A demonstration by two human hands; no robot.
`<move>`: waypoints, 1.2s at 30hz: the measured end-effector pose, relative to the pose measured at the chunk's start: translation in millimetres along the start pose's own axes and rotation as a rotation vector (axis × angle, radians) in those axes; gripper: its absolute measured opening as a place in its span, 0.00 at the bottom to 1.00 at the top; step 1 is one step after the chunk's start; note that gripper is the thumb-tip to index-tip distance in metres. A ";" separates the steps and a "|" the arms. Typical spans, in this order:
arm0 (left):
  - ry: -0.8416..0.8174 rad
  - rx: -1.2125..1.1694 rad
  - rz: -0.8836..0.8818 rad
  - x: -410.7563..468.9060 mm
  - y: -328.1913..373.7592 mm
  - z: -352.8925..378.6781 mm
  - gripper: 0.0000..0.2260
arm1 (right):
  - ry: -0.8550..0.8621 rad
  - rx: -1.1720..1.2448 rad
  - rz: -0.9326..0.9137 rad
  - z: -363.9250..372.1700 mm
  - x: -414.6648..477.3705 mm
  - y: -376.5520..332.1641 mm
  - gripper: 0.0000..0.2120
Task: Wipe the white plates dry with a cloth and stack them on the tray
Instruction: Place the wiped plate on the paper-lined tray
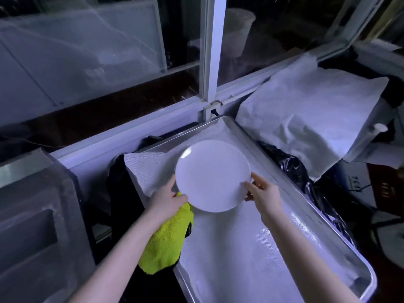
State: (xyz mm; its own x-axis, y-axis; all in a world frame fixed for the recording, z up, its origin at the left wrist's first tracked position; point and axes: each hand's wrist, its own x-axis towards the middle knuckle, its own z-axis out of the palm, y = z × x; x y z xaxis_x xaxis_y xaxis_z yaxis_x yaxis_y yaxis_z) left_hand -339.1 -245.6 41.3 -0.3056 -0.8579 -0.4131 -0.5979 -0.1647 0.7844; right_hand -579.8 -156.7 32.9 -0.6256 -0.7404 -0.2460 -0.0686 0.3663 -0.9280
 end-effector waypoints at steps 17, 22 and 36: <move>0.120 0.190 0.000 15.9 -10.9 13.4 0.39 | 0.048 -0.259 -0.033 20.2 24.0 16.2 0.18; 0.102 0.005 -0.014 1.9 -14.2 4.6 0.39 | 0.042 -0.293 -0.035 16.3 13.9 8.9 0.19; 0.423 -0.412 -0.072 -155.9 -88.8 -74.0 0.08 | -0.313 -0.371 -0.439 67.8 -119.4 -36.0 0.13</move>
State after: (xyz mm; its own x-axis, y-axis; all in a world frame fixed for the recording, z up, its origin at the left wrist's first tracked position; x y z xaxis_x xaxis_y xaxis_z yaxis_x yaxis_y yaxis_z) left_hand -183.6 -133.2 70.3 0.0978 -0.9430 -0.3181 -0.2430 -0.3325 0.9112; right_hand -449.9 -119.8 76.6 -0.2263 -0.9740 0.0117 -0.5651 0.1215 -0.8160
